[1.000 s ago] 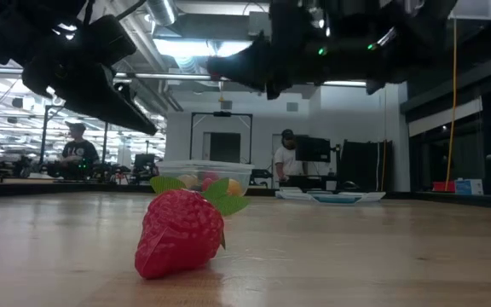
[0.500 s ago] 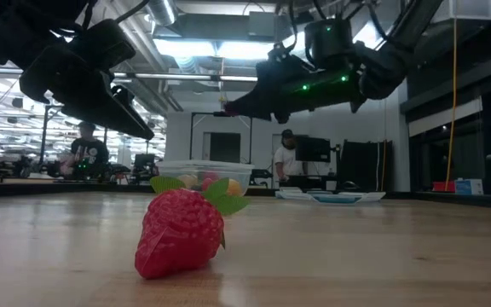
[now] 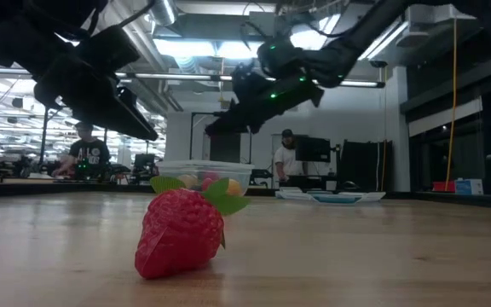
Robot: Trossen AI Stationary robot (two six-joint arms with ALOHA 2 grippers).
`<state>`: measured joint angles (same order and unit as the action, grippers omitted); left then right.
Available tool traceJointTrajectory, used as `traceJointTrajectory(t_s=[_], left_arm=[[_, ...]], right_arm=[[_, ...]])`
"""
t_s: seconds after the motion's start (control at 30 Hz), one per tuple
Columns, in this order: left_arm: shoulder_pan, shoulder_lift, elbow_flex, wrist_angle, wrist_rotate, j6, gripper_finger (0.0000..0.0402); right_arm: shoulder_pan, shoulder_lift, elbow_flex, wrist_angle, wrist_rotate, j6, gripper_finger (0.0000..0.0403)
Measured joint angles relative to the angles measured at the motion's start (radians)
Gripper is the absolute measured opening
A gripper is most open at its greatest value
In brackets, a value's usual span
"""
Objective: Pick and placing Produce into tupperware
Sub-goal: Put the cherry into the transparent container
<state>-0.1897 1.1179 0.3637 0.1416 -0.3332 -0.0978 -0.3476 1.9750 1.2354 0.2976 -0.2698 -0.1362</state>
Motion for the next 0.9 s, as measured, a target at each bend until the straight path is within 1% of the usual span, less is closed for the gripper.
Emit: traceJointTrajectory(t_s=[0.13, 0.23, 0.4, 0.63, 0.77, 0.9], left_arm=[[0.015, 0.000, 0.000, -0.001, 0.000, 0.000, 0.0206], [0.021, 0.000, 0.000, -0.004, 0.000, 0.000, 0.0206], [0.026, 0.000, 0.000, -0.011, 0.001, -0.001, 0.0206], [0.026, 0.000, 0.000, -0.028, 0.001, -0.005, 0.0206], [0.026, 0.000, 0.000, -0.035, 0.001, -0.006, 0.0206], [0.026, 0.000, 0.000, -0.038, 0.001, -0.006, 0.0206]], right_arm=[[-0.018, 0.050, 0.124, -0.141, -0.030, -0.045, 0.0021], [-0.026, 0.088, 0.214, -0.257, -0.076, -0.081, 0.0021], [-0.042, 0.185, 0.389, -0.462, -0.095, -0.134, 0.0021], [-0.068, 0.340, 0.645, -0.732, -0.109, -0.157, 0.0021], [-0.070, 0.396, 0.752, -0.816, -0.124, -0.159, 0.0019], [-0.068, 0.427, 0.812, -0.894, -0.125, -0.160, 0.0019]])
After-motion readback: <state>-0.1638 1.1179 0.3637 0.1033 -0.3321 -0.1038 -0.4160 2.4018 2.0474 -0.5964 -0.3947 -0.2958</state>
